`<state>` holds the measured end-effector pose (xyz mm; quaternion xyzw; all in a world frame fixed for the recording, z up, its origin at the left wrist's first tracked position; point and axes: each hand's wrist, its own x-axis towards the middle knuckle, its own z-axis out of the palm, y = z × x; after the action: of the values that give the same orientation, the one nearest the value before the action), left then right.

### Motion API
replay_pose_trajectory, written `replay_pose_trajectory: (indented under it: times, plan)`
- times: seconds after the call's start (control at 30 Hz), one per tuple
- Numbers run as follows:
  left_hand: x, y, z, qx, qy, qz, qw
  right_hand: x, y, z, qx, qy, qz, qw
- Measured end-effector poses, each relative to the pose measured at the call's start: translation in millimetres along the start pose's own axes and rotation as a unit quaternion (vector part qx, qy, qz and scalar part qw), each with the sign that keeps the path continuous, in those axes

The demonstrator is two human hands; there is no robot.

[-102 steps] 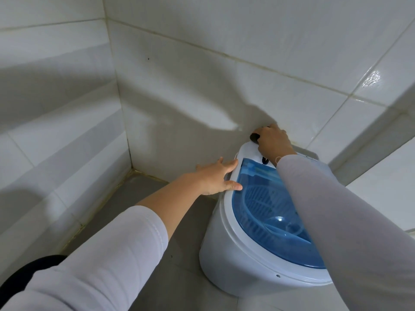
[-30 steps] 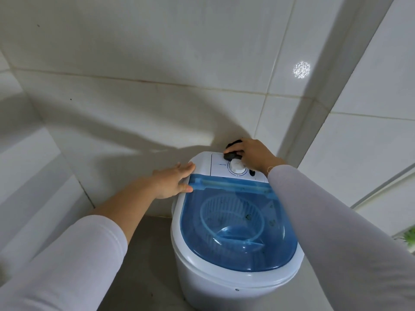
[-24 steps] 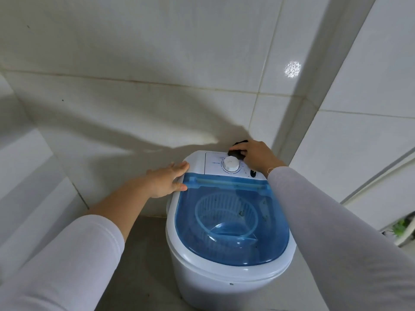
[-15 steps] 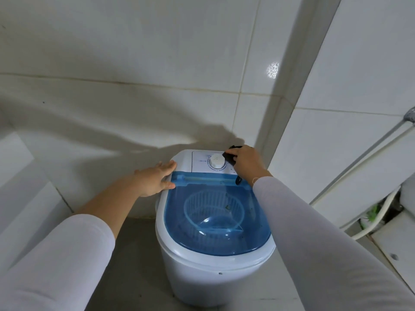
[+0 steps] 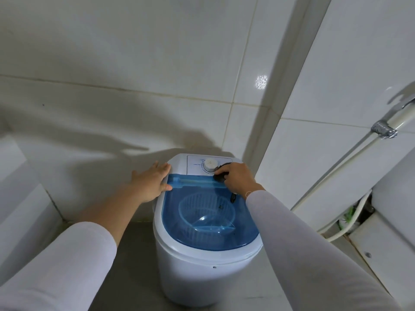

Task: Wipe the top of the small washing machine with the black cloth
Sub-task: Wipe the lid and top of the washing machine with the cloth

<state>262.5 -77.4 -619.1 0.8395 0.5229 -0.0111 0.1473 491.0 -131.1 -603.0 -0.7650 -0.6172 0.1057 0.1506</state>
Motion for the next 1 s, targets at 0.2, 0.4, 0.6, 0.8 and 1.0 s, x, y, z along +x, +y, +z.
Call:
replay_pose_trajectory:
  times: [0.2,0.4,0.6,0.8,1.0]
  plan:
    - [-12,-7,-1,-0.046,-0.032,-0.01,0.998,8,-8,-48,0.111,0.009,0.001,0.994]
    - [-19,-9,2,-0.029,-0.068,0.002,0.997,30,-28,-45,0.102,0.059,-0.01,0.993]
    - [-18,-9,1,-0.022,-0.066,0.006,0.998,42,-35,-13,-0.004,0.012,-0.027,1.0]
    - [-18,-11,1,-0.015,-0.061,0.008,0.998,43,-30,3,-0.078,0.02,-0.062,0.995]
    - [-18,-12,6,-0.033,-0.052,0.002,0.998,26,-23,1,-0.121,0.02,-0.11,0.986]
